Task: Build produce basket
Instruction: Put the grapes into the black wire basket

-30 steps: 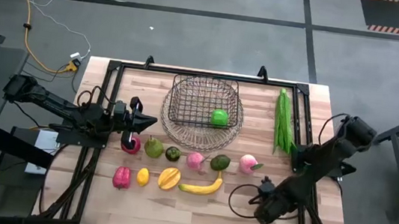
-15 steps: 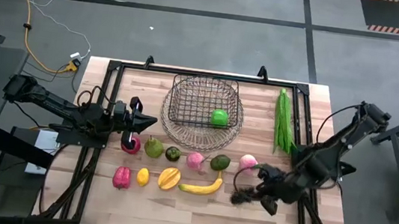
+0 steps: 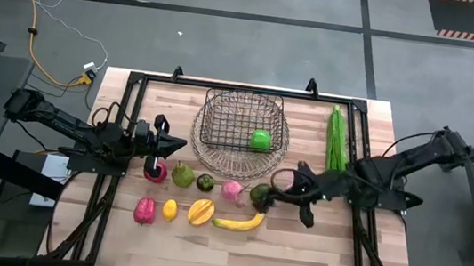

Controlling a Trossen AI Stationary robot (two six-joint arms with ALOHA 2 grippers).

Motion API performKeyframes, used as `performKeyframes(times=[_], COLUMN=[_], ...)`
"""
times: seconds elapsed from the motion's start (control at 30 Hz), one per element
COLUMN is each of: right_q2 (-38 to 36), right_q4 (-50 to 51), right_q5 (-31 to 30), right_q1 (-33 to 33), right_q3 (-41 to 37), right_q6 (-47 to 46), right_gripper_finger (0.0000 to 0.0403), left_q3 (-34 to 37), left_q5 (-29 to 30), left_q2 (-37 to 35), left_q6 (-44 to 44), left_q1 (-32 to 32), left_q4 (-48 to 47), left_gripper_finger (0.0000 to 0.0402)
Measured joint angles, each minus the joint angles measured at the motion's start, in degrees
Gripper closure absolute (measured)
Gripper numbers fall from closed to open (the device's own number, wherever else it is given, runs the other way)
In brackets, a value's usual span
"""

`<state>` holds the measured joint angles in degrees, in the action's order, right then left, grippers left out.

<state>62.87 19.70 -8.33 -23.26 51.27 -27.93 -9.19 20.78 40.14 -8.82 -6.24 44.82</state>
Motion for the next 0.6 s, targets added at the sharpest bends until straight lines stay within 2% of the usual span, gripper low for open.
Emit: performKeyframes(times=[0.33, 0.6], right_q2=[0.0, 0.0], right_q4=[-13.6, -18.6], right_q5=[1.1, 1.2], right_q1=[9.0, 13.0], right_q3=[0.0, 0.0], right_q6=[19.9, 27.0], right_gripper_finger=[0.0403, 0.0403], left_q3=[0.0, 0.0], left_q5=[0.0, -0.5], left_q2=[0.0, 0.0], left_q6=[0.0, -1.7], left_q1=[0.0, 0.0], left_q4=[0.0, -0.1], left_gripper_finger=[0.0401, 0.0401])
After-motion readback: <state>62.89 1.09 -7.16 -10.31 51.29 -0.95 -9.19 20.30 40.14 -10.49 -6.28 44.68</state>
